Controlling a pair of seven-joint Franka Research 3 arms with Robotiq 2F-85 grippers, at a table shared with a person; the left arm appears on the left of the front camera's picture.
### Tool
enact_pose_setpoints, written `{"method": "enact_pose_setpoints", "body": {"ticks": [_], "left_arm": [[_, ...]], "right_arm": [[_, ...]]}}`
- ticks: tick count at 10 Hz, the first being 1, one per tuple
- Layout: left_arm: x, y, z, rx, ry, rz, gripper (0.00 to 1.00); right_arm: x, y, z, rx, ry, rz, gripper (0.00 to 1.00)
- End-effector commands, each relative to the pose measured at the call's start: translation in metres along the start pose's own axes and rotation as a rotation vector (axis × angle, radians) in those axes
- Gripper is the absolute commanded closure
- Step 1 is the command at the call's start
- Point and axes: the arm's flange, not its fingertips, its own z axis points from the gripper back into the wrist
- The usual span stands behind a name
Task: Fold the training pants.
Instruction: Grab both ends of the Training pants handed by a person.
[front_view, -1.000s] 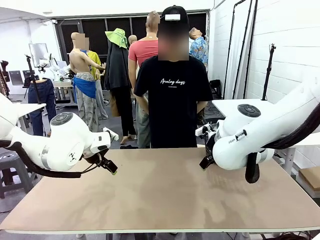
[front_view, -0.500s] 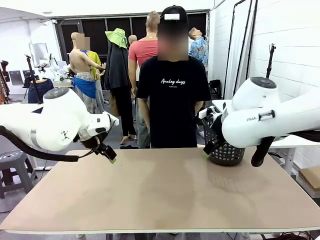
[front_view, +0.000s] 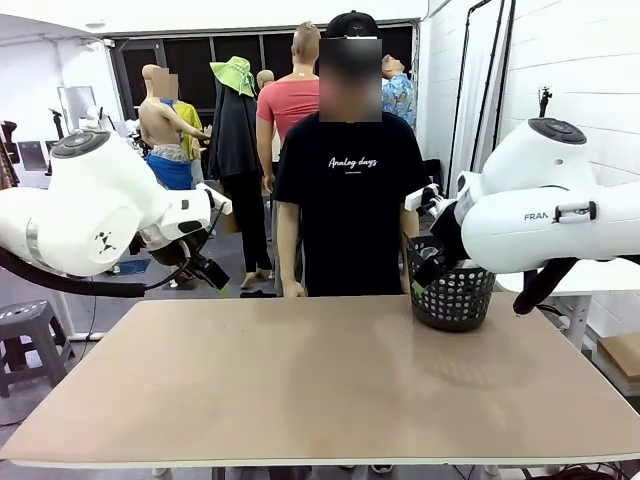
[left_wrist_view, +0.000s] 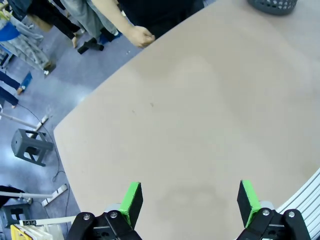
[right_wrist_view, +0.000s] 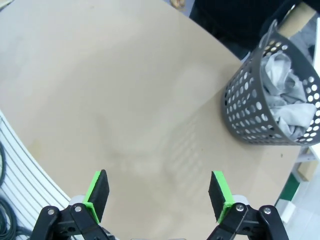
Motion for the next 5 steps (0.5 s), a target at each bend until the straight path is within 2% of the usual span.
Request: {"method": "enact_pose_setpoints", "body": {"ticks": [1, 3, 5], "left_arm": [[-0.008, -0.006, 0.013, 0.039, -0.016, 0.018, 0.00], [-0.010, -0.007, 0.021, 0.033, -0.033, 0.014, 0.00], [-0.008, -0.008, 0.027, -0.008, -0.022, 0.019, 0.00]], "right_arm": [[-0.009, 0.005, 0.010, 0.027, -0.041, 0.029, 0.00], [-0.011, 0.012, 0.024, 0.041, -0.083, 0.047, 0.00], [-0.008, 0.013, 0.034, 0.039, -0.075, 0.055, 0.00]]}}
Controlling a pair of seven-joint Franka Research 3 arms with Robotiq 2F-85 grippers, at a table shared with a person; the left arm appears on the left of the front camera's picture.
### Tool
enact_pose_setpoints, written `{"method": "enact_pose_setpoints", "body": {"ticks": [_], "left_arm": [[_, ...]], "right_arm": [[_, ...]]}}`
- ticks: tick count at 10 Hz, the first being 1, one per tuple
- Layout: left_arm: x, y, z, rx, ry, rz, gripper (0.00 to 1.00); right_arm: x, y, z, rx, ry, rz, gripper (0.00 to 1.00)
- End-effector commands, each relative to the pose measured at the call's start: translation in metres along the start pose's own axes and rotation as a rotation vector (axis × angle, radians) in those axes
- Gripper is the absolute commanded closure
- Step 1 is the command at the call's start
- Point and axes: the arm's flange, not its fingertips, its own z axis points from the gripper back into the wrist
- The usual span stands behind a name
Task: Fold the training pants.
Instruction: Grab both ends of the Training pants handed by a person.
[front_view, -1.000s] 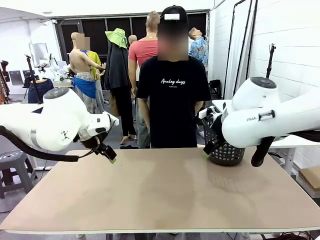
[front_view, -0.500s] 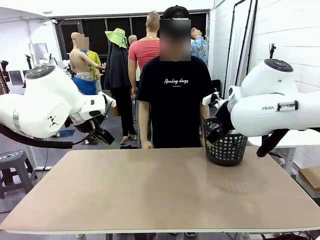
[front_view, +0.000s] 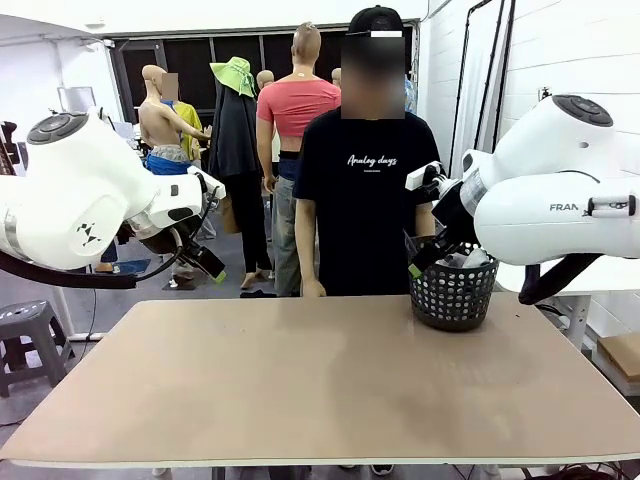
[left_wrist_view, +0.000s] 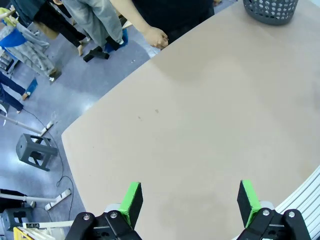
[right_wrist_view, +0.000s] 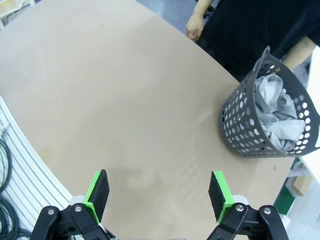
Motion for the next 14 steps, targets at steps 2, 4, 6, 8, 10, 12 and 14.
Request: {"method": "enact_pose_setpoints", "body": {"ticks": [2, 4, 6, 8, 10, 12, 14], "left_arm": [[-0.005, -0.008, 0.007, -0.030, 0.020, 0.027, 0.00], [-0.004, -0.009, 0.010, 0.011, 0.015, 0.046, 0.00], [-0.002, -0.004, 0.004, -0.012, 0.019, -0.004, 0.00], [-0.002, -0.004, 0.004, -0.012, 0.019, -0.004, 0.00], [-0.002, -0.004, 0.004, -0.012, 0.019, -0.004, 0.00], [-0.002, -0.004, 0.004, -0.012, 0.019, -0.004, 0.00], [-0.002, -0.004, 0.004, -0.012, 0.019, -0.004, 0.00]], "right_arm": [[-0.011, 0.000, 0.008, 0.038, 0.010, 0.021, 0.00], [-0.011, -0.001, 0.009, 0.039, 0.022, 0.017, 0.00], [-0.003, 0.002, 0.010, 0.011, 0.012, 0.006, 0.00], [-0.003, 0.002, 0.010, 0.011, 0.012, 0.006, 0.00], [-0.003, 0.002, 0.010, 0.011, 0.012, 0.006, 0.00], [-0.003, 0.002, 0.010, 0.011, 0.012, 0.006, 0.00], [-0.003, 0.002, 0.010, 0.011, 0.012, 0.006, 0.00]]}}
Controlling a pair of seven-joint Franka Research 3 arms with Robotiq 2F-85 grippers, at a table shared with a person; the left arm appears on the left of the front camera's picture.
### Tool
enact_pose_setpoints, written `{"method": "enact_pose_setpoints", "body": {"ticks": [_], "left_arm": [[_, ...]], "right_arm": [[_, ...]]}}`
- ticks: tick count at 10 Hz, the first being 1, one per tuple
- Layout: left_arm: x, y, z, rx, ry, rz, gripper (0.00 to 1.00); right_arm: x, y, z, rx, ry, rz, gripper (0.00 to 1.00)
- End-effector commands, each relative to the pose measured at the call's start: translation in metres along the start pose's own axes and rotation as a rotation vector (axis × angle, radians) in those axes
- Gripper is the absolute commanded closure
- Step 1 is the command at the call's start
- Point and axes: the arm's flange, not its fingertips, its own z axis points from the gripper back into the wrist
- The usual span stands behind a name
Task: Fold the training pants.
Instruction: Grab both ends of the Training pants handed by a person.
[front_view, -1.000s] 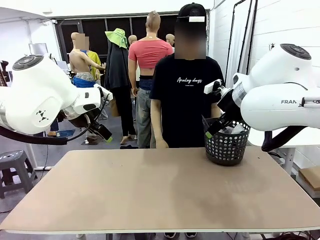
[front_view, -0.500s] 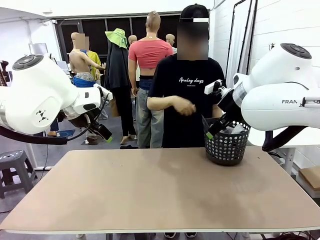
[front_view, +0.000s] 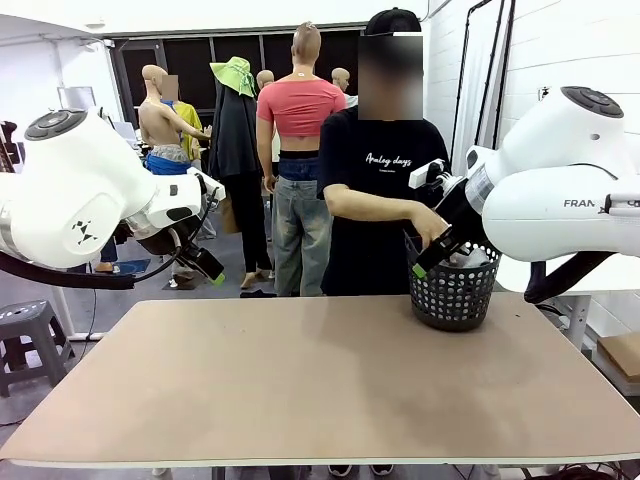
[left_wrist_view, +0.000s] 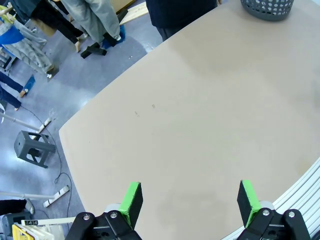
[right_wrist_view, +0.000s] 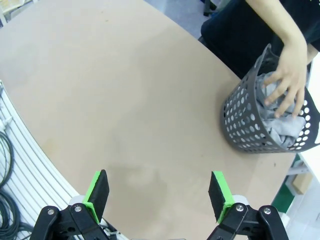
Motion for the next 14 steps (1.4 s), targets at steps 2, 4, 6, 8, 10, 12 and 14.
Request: {"method": "enact_pose_setpoints", "body": {"ticks": [2, 4, 6, 8, 10, 12, 14], "left_arm": [[0.0000, 0.0003, -0.0010, -0.002, 0.001, -0.008, 0.00], [0.0000, 0.0003, -0.0010, -0.002, 0.001, -0.008, 0.00], [0.0000, 0.0003, -0.0010, -0.002, 0.001, -0.008, 0.00], [0.0000, 0.0003, -0.0010, -0.002, 0.001, -0.008, 0.00], [0.0000, 0.0003, -0.0010, -0.002, 0.001, -0.008, 0.00], [0.0000, 0.0003, -0.0010, -0.002, 0.001, -0.008, 0.00], [0.0000, 0.0003, -0.0010, -0.002, 0.001, -0.008, 0.00]], "right_arm": [[0.0006, 0.0001, -0.0006, 0.003, -0.005, -0.002, 0.00], [0.0006, 0.0001, -0.0006, 0.003, -0.005, -0.002, 0.00], [0.0006, 0.0001, -0.0006, 0.003, -0.005, -0.002, 0.00], [0.0006, 0.0001, -0.0006, 0.003, -0.005, -0.002, 0.00], [0.0006, 0.0001, -0.0006, 0.003, -0.005, -0.002, 0.00], [0.0006, 0.0001, -0.0006, 0.003, -0.005, -0.002, 0.00], [0.0006, 0.0001, -0.0006, 0.003, -0.005, -0.002, 0.00]]}}
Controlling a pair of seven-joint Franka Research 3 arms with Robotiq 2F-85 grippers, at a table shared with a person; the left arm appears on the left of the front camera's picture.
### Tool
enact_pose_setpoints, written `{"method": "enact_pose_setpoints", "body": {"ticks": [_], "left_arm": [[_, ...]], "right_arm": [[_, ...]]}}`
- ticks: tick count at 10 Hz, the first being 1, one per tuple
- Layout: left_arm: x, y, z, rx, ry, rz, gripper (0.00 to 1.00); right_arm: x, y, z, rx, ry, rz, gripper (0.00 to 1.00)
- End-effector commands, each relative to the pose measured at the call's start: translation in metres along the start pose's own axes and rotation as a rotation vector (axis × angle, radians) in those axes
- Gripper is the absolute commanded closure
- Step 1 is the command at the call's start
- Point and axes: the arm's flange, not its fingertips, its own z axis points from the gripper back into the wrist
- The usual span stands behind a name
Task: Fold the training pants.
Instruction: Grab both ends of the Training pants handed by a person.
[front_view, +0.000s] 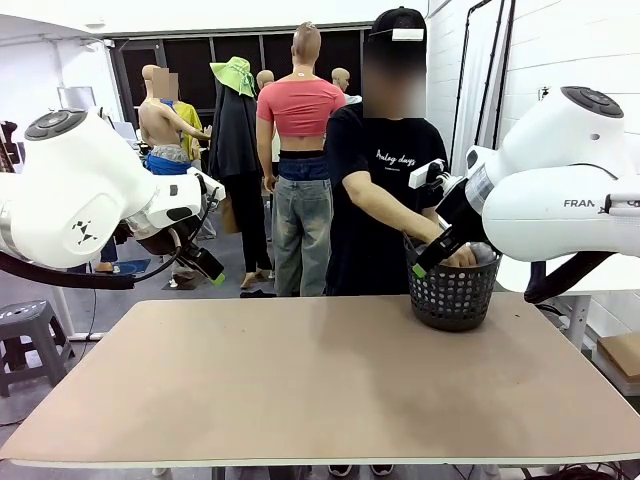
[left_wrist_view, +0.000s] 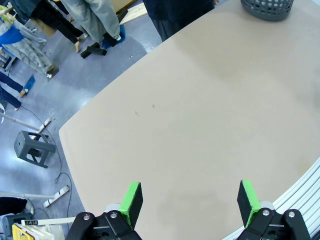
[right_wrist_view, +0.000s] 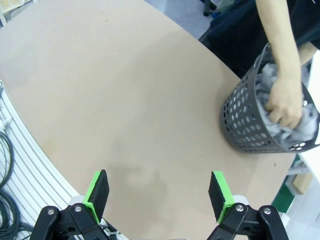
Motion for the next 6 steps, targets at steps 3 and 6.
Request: {"method": "enact_pose_setpoints", "body": {"ticks": [3, 6], "left_arm": [[0.0000, 0.0003, -0.0009, -0.002, 0.001, -0.008, 0.00], [0.0000, 0.0003, -0.0009, -0.002, 0.001, -0.008, 0.00]], "right_arm": [[0.0006, 0.0001, -0.0006, 0.003, -0.005, -0.002, 0.00], [0.0006, 0.0001, -0.0006, 0.003, -0.005, -0.002, 0.00]]}}
